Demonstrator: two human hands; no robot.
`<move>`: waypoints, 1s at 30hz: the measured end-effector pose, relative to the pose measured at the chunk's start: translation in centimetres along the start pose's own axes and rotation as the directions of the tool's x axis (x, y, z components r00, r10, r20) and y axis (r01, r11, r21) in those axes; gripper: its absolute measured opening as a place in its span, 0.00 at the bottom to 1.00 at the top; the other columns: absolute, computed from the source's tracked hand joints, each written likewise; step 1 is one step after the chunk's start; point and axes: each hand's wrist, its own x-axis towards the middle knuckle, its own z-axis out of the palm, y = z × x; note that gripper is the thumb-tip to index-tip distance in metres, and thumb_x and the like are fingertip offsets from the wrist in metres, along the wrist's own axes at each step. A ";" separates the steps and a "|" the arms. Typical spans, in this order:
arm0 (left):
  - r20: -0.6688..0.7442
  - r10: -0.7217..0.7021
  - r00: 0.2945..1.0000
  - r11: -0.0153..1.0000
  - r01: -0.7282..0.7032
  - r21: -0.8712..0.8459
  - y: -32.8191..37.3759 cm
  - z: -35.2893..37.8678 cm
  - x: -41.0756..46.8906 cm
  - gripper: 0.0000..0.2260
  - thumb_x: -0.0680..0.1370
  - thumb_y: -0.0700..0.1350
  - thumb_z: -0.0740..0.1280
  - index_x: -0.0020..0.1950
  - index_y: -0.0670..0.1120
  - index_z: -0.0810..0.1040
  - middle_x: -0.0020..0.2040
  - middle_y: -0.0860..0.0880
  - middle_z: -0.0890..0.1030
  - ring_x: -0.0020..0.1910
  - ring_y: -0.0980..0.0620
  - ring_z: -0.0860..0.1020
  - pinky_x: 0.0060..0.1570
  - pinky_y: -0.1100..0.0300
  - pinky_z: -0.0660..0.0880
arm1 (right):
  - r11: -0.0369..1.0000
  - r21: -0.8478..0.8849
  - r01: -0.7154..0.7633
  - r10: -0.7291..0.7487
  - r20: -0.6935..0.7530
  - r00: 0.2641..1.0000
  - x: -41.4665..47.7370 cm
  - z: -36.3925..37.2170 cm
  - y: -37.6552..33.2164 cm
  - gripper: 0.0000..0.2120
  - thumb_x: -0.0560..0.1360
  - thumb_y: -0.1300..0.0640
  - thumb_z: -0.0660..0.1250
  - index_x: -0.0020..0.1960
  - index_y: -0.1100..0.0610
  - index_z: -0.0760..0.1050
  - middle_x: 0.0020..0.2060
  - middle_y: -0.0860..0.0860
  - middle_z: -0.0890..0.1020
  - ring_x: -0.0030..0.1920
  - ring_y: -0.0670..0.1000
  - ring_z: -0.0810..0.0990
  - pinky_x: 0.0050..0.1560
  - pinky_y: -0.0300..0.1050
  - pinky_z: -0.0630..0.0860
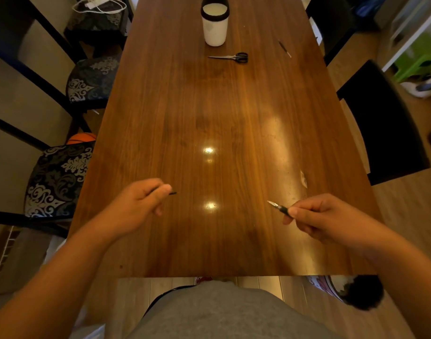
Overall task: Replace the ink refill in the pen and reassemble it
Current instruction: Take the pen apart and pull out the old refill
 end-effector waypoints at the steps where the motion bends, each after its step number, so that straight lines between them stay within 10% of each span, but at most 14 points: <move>1: 0.003 -0.009 1.000 1.000 0.009 -0.011 -0.3 -0.1 0.2 0.16 0.80 0.51 0.58 0.34 0.52 0.73 0.31 0.51 0.78 0.32 0.57 0.76 0.38 0.63 0.73 | 1.000 0.017 -0.017 0.017 -0.024 1.000 0.1 -0.1 0.0 0.13 0.77 0.52 0.63 0.46 0.58 0.83 0.24 0.47 0.70 0.23 0.44 0.62 0.23 0.37 0.57; 8: 0.136 -0.141 0.981 0.988 0.149 -0.049 -1.5 4.1 3.0 0.09 0.82 0.39 0.58 0.52 0.39 0.77 0.38 0.45 0.79 0.35 0.54 0.76 0.39 0.58 0.74 | 0.995 0.082 -0.054 0.062 -0.099 0.993 2.6 1.4 0.3 0.12 0.79 0.54 0.62 0.48 0.60 0.83 0.25 0.49 0.71 0.22 0.43 0.63 0.22 0.35 0.59; 15: 0.112 -0.232 0.966 0.973 0.228 0.043 -4.4 8.4 5.9 0.04 0.79 0.41 0.66 0.44 0.46 0.78 0.36 0.50 0.82 0.35 0.52 0.80 0.41 0.55 0.76 | 0.975 0.215 -0.059 0.105 -0.209 0.972 5.7 3.4 2.5 0.12 0.79 0.52 0.63 0.45 0.55 0.83 0.25 0.47 0.73 0.22 0.43 0.65 0.20 0.35 0.61; 30: 0.136 -0.040 0.990 0.837 -0.041 0.546 -9.5 11.3 9.3 0.06 0.77 0.49 0.66 0.51 0.48 0.77 0.48 0.48 0.81 0.45 0.46 0.80 0.44 0.50 0.78 | 0.912 0.400 -0.091 0.265 -0.404 0.876 7.8 8.7 5.8 0.12 0.78 0.51 0.64 0.40 0.53 0.82 0.23 0.47 0.73 0.19 0.42 0.65 0.19 0.35 0.61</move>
